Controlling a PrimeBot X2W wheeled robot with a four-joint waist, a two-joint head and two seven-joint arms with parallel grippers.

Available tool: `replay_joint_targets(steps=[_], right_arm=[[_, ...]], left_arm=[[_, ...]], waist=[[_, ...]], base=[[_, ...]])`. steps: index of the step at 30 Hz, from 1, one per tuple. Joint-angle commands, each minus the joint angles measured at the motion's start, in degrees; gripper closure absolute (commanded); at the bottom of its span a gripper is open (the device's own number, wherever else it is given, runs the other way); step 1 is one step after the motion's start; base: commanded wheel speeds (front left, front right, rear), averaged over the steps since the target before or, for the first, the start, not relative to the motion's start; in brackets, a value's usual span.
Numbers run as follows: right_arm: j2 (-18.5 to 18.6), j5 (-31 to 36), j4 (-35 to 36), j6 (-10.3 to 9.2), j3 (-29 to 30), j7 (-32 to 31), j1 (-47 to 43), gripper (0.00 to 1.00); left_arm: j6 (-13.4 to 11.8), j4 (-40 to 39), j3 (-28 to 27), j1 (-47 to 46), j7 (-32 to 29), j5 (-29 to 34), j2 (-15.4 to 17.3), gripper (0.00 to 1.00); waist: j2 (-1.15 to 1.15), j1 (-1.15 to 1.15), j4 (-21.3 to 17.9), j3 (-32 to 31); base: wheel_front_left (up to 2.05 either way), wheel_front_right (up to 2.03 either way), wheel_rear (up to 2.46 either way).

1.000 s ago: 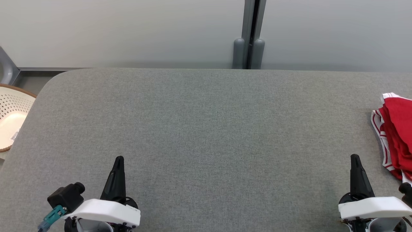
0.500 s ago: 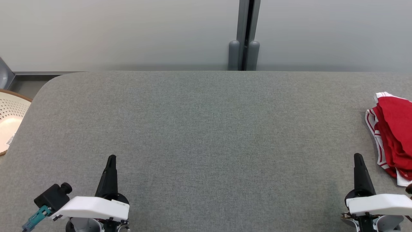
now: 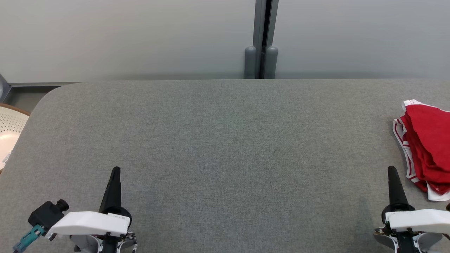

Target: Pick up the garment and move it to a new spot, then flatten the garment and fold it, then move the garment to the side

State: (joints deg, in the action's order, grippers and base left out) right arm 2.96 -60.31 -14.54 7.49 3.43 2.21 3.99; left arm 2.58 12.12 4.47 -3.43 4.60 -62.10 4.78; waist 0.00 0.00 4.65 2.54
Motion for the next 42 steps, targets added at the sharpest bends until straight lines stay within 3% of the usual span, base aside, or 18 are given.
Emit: replay_joint_targets(steps=[1, 42], right_arm=[[0.22, -1.75, 0.64, 0.01, 0.41, -0.53, 1.22, 1.00], [0.03, -22.53, 0.65, 0.00, 2.38, -6.40, 2.10, 1.00]], left_arm=[[0.59, -0.33, -0.66, -1.41, -0.37, -1.91, 0.42, 1.00], [3.65, 1.07, -5.98, -2.45, -6.26, -22.93, 0.29, 1.00]], waist=[[0.00, 0.00, -0.12, -0.06], [0.00, 0.00, -2.92, -1.48]], base=[[0.00, 0.00, 0.00], [0.00, 0.00, 0.00]])
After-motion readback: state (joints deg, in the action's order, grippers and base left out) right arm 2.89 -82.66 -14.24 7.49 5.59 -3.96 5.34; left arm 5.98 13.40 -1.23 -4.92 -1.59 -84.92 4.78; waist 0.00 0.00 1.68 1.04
